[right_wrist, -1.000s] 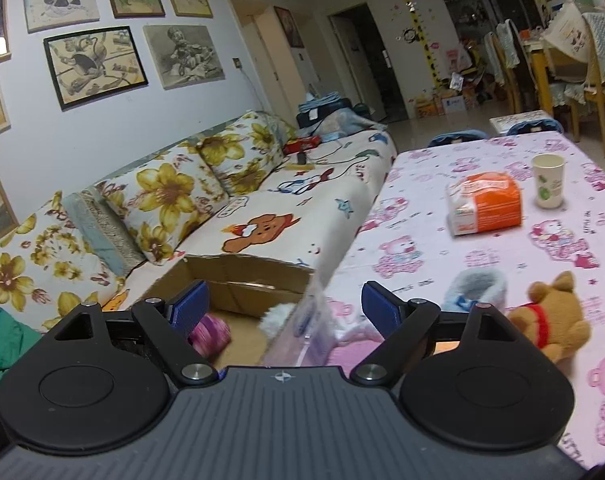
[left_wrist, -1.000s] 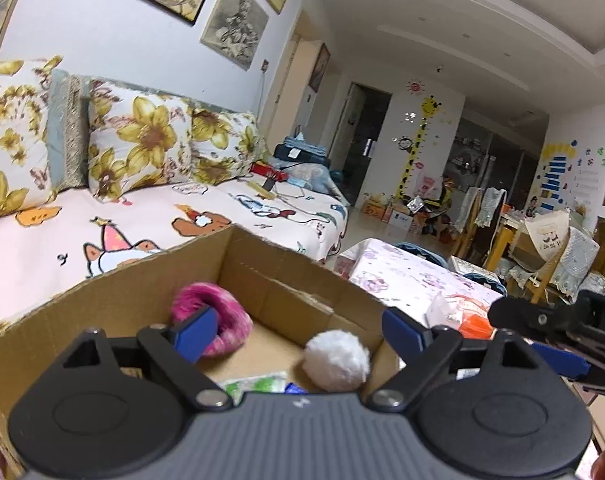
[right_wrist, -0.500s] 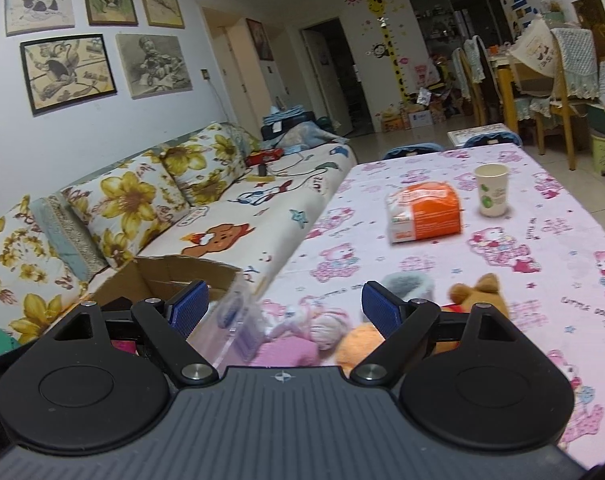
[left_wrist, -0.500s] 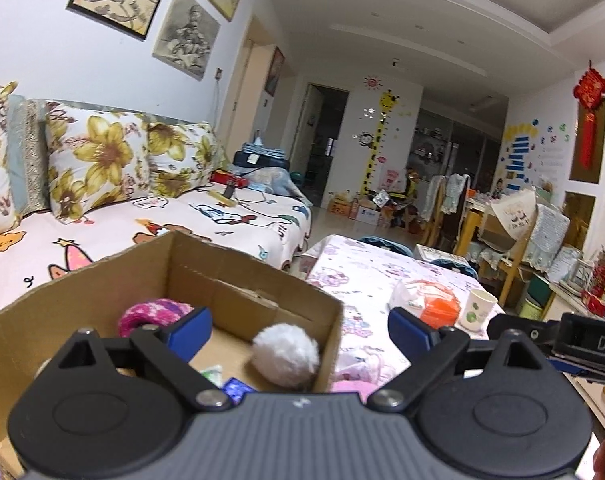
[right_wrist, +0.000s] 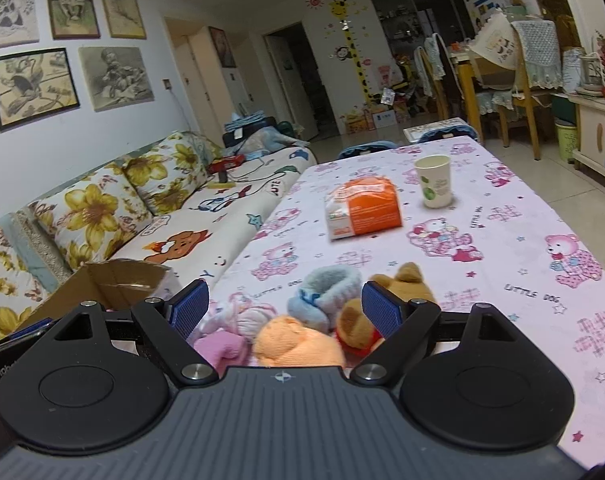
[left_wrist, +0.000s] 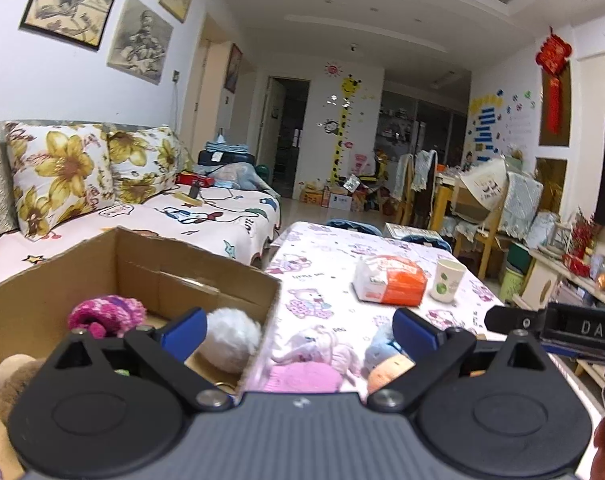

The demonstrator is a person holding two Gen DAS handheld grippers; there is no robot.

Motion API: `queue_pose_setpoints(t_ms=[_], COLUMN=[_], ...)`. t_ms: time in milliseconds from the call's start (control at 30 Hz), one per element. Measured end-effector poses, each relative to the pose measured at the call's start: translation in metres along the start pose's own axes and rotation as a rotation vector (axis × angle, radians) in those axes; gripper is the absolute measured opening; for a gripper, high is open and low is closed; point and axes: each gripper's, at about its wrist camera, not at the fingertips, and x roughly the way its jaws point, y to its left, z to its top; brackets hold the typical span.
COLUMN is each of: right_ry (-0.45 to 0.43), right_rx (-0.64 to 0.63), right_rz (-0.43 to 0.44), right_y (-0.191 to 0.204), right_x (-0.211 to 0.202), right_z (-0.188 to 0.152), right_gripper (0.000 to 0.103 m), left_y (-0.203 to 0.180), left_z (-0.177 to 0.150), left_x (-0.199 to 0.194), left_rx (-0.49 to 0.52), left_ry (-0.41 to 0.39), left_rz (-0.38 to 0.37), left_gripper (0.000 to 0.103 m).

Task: Organize soft objects
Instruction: 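Open left gripper to drop purple knit hat into box while right moves back to table, then reach right gripper to brown teddy bear while left reaches orange knit toy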

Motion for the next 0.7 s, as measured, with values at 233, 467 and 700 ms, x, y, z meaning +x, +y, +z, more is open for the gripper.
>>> queue_pose_setpoints(t_ms=[233,467,700], right_ry=[-0.019,-0.035,-0.003], right_rx=[0.026,0.063,0.114], right_rz=[-0.04,-0.082,-0.116], right_y=[-0.012,-0.019,-0.034], right_x=[-0.008,-0.007,0.008], right_z=[0.0,0.001,-0.001], right_gripper=[0.103,0.103,0.103], left_y=[-0.022,-0.049,-0.071], left_z=[-0.007,-0.017,-0.031], left_x=[0.007,0.012,0.023], left_rx=[0.059,0.125,0.196], left_ry=[0.023,0.043,0.092], left_rz=[-0.026,-0.055,-0.081], left_gripper=[0.099,0.099,0.099])
